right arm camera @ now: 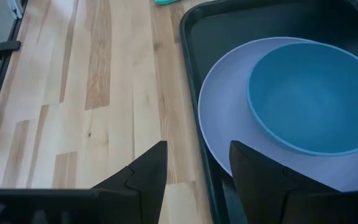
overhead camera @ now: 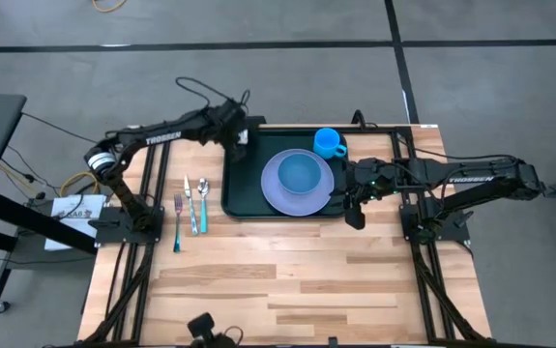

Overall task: Set up tray
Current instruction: Put the black napkin on top of the black tray to the left of the purple plate

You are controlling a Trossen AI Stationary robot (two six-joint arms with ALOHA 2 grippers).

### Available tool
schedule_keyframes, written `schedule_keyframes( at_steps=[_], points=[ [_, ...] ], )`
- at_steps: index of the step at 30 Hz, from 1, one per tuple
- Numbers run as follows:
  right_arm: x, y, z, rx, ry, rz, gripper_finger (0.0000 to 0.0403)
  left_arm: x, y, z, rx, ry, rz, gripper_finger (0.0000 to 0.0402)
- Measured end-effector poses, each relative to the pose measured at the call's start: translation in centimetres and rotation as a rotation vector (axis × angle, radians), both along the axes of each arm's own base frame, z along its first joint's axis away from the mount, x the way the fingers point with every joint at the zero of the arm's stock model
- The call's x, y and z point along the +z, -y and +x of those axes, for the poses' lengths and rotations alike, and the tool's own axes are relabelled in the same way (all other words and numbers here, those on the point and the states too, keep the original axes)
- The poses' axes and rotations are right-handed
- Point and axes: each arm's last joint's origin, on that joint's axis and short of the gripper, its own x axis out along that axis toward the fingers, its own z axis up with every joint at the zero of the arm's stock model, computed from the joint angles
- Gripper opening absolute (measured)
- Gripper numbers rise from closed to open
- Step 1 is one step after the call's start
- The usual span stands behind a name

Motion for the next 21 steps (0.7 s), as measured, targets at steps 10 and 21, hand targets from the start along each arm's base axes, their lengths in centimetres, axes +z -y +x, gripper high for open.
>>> schedule_keyframes(
  at_steps=[10,21],
  points=[
    [0.0,0.0,0.0,0.000,-0.001,0.001,0.0164,-2.6,3.4,1.1,-0.146,0.043,-0.152,0.0000],
    [0.0,0.0,0.0,0.000,0.002,0.002,0.0164,-2.7,5.5,2.1,-0.206,0.026,-0.197,0.0000]
  ],
)
